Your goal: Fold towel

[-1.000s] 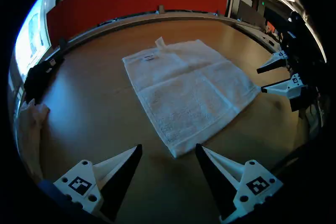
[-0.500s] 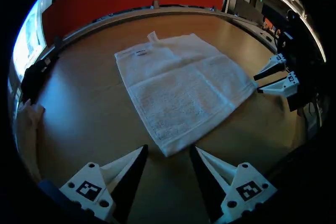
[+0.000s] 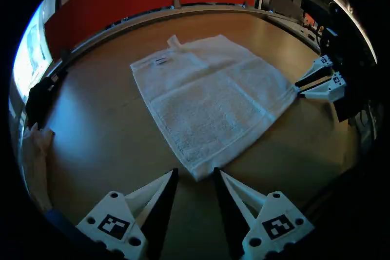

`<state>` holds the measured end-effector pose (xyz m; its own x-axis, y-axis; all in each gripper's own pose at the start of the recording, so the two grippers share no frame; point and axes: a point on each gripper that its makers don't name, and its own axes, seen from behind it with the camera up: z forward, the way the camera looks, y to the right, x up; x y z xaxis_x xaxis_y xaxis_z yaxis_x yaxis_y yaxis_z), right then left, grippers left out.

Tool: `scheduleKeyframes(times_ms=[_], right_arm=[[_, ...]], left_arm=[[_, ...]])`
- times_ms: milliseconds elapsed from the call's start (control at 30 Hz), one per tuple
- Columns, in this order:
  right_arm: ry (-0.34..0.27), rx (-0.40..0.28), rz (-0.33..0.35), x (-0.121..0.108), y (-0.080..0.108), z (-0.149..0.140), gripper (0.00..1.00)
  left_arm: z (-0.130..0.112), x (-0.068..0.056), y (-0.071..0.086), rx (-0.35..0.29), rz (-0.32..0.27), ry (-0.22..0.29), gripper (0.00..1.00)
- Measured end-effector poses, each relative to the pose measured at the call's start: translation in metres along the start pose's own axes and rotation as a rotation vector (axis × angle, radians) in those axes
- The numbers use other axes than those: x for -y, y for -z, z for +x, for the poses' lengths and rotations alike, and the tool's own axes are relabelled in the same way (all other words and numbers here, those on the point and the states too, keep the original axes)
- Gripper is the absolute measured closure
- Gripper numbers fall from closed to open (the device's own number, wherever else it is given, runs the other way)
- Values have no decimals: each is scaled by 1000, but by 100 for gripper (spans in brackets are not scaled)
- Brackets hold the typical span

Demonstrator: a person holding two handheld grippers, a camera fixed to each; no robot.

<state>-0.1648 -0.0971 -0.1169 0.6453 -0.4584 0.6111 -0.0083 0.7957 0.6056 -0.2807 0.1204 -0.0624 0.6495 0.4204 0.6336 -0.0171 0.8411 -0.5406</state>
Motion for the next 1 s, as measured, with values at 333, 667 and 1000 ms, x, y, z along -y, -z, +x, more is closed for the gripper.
scheduleKeyframes(times_ms=[333, 667, 1000], right_arm=[[-1, -1, -3, 1, 0, -1, 80], [-16, -12, -5, 1, 1, 5, 91], [-9, -27, -10, -1, 7, 10, 92]], left_arm=[[-3, -5, 2, -5, 14, -15, 87], [-3, -5, 3, -18, 24, 2, 90], [4, -5, 7, -30, 23, 17, 90]])
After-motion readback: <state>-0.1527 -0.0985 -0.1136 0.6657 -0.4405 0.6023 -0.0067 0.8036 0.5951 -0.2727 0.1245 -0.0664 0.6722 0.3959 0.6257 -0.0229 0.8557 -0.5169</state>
